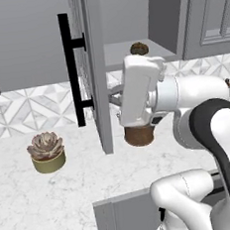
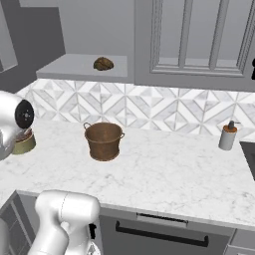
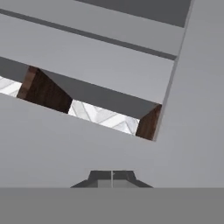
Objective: Open the cabinet, pick up the bread from the cabinet and place it in the basket. Then move the basket to the dining counter.
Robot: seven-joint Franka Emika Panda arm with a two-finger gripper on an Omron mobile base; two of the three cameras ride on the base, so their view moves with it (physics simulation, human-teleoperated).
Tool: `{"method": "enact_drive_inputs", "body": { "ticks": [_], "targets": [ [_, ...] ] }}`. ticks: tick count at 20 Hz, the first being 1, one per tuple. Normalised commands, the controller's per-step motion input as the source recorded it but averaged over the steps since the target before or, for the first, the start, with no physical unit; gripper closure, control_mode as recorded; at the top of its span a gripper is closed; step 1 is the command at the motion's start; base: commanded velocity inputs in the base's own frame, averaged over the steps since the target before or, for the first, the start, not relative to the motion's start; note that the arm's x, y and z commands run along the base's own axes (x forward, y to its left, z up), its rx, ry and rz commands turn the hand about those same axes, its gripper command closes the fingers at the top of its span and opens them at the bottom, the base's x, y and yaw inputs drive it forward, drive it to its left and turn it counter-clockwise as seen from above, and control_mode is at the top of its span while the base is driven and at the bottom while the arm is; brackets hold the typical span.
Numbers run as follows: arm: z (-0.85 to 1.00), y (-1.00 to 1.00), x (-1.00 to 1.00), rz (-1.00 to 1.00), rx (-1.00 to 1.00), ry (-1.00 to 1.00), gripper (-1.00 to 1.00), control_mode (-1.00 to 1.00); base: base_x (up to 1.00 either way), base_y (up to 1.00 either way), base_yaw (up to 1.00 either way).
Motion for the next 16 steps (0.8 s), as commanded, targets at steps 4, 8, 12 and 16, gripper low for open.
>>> {"method": "enact_drive_inputs", "body": {
  "ticks": [4, 8, 12, 16],
  "targets": [
    [0.00, 0.15, 0.49, -0.03, 0.00, 0.04, 1.00, -1.00, 0.00, 0.00, 0.00],
    [0.01, -0.03, -0.13, -0.04, 0.00, 0.01, 1.00, -1.00, 0.00, 0.00, 0.00],
    [0.29, -0.90, -0.26, -0.23, -0.01, -0.03, 1.00, -1.00, 0.00, 0.00, 0.00],
    [0.08, -1.00, -0.02, -0.18, -0.01, -0.13, 1.00, -1.00, 0.00, 0.00, 0.00]
  ]
}}
